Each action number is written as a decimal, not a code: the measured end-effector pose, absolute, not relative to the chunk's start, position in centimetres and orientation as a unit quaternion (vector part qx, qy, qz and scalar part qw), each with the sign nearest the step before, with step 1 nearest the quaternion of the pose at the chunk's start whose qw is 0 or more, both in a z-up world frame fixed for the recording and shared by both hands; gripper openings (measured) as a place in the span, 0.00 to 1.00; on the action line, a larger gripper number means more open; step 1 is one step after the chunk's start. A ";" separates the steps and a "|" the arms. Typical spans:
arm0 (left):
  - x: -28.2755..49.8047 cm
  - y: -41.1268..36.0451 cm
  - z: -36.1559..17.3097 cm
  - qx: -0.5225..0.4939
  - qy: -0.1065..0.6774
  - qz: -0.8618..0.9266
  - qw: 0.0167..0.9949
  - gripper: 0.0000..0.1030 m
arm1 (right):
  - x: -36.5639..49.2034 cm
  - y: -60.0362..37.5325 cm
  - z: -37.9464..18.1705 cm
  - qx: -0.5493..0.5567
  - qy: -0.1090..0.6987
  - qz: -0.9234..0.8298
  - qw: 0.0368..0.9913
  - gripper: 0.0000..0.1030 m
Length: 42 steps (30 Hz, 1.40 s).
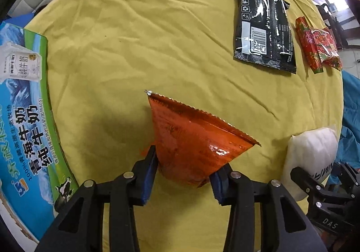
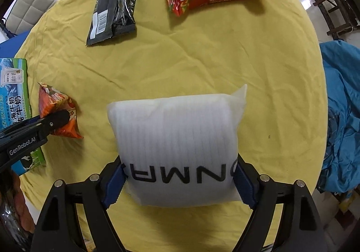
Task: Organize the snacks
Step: 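Carry the white pouch and orange chip bag over the cardboard box with both tools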
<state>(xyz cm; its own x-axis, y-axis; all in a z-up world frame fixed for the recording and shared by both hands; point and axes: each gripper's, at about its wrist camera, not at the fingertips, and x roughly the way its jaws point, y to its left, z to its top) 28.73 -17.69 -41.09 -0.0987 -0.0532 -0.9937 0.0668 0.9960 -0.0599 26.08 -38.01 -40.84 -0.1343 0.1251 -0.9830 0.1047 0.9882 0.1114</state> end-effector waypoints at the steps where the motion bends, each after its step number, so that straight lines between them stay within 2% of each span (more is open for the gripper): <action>1: 28.3 -17.6 -40.7 0.005 0.737 -0.043 0.674 0.35 | 26.0 -37.8 -40.8 0.073 0.748 0.008 0.659 0.80; 3: 27.4 -17.7 -39.9 0.003 0.733 -0.039 0.679 0.34 | 25.3 -38.0 -40.5 0.072 0.743 0.006 0.665 0.74; 9: 25.9 -17.8 -37.1 -0.009 0.718 -0.038 0.695 0.34 | 23.9 -39.3 -39.2 0.079 0.734 0.002 0.674 0.68; 21: 23.3 -16.4 -30.0 -0.031 0.685 -0.049 0.726 0.33 | 23.5 -38.5 -31.9 0.099 0.697 0.037 0.710 0.67; 35: 22.4 -8.8 -23.0 -0.066 0.634 -0.051 0.769 0.34 | 22.5 -30.9 -23.7 0.095 0.657 0.087 0.743 0.67; 42: 22.0 -1.8 -20.7 -0.088 0.616 -0.035 0.782 0.33 | 22.1 -24.6 -20.4 0.092 0.640 0.114 0.754 0.67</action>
<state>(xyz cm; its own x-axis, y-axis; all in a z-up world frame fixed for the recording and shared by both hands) 22.02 -1.84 -20.71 0.2392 -0.1630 -0.9572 -0.0534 0.9821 -0.1806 22.14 -24.60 -20.45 0.1544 0.2896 -0.9446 -0.0550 0.9571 0.2845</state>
